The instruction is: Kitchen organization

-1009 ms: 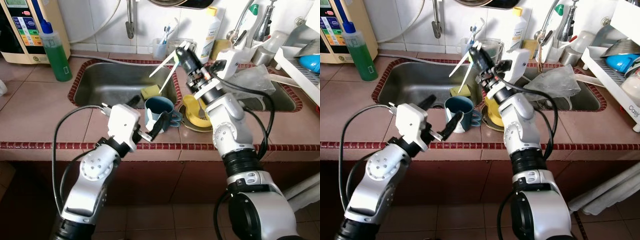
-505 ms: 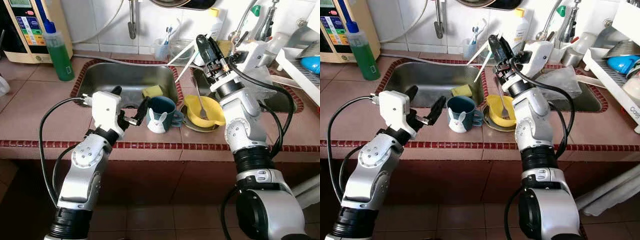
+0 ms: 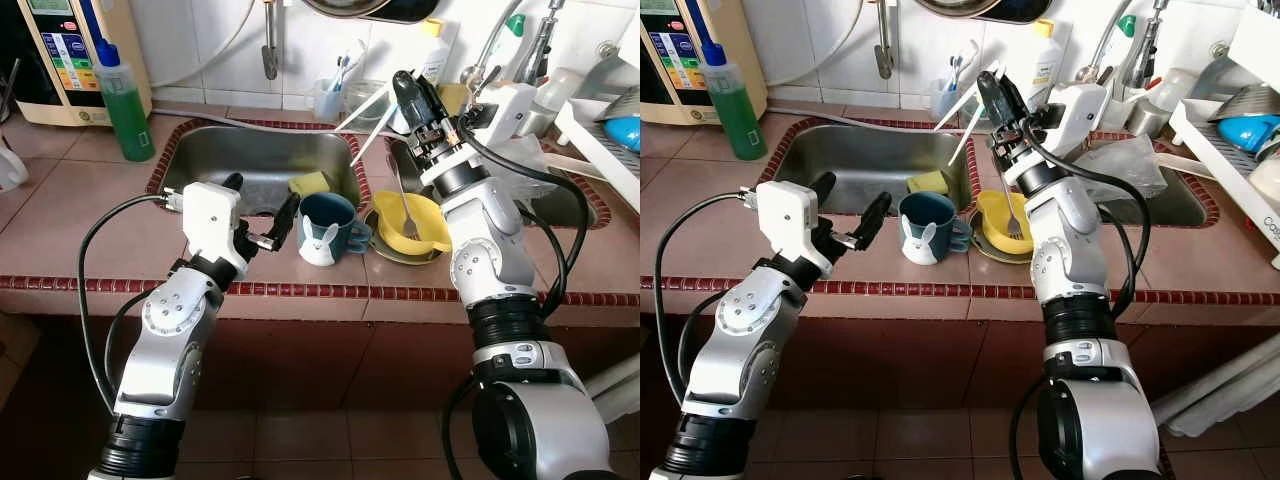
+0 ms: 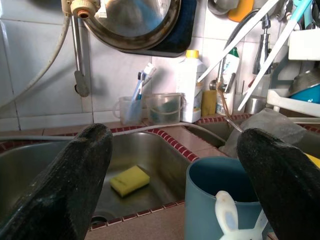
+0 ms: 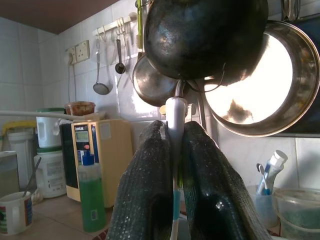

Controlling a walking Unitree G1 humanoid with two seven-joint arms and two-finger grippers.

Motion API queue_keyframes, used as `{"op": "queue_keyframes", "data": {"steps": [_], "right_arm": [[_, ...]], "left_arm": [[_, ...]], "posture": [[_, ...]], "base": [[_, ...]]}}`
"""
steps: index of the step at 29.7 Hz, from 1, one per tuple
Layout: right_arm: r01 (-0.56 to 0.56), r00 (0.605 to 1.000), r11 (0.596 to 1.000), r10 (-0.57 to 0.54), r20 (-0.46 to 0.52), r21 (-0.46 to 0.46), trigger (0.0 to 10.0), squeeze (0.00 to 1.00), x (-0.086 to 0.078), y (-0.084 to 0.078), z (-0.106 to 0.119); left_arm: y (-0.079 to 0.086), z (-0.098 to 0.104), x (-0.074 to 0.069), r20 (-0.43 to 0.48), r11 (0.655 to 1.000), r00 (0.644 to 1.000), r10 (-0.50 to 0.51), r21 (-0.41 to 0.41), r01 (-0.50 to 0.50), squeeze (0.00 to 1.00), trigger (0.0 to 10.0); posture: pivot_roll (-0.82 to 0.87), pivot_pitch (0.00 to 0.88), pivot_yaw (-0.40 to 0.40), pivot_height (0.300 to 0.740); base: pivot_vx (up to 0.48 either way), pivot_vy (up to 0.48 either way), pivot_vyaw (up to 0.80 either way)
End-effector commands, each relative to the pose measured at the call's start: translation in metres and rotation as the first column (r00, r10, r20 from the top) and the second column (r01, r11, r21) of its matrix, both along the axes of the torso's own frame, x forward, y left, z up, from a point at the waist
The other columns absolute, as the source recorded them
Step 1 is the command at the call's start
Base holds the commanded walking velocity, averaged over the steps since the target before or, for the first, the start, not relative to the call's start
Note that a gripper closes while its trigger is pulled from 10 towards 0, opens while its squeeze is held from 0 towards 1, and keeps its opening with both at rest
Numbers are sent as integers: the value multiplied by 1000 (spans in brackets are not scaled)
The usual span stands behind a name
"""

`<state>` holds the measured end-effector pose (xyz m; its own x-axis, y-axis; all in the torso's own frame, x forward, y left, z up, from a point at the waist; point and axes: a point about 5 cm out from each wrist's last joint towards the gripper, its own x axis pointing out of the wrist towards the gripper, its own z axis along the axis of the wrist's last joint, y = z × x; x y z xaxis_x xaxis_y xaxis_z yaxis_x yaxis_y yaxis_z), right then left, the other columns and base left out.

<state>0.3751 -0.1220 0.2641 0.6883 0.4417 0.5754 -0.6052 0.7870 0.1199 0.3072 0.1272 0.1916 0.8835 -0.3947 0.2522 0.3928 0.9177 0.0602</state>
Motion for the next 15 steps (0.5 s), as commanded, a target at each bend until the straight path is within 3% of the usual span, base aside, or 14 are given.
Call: {"op": "queue_keyframes", "data": {"steps": [1,15], "right_arm": [[2,1000,1000,-2,27,7,10000,0,-3,-3,6],[-15,1000,1000,14,25,2,10000,0,-4,0,5]], "left_arm": [[-4,4,1,5,1000,1000,-21,3,21,0,10000],[-7,3,0,3,999,999,-33,-7,33,0,10000]], "posture": [[-1,0,-49,740],[-2,0,-53,740]], "base": [[0,0,0],[273,0,0]]}}
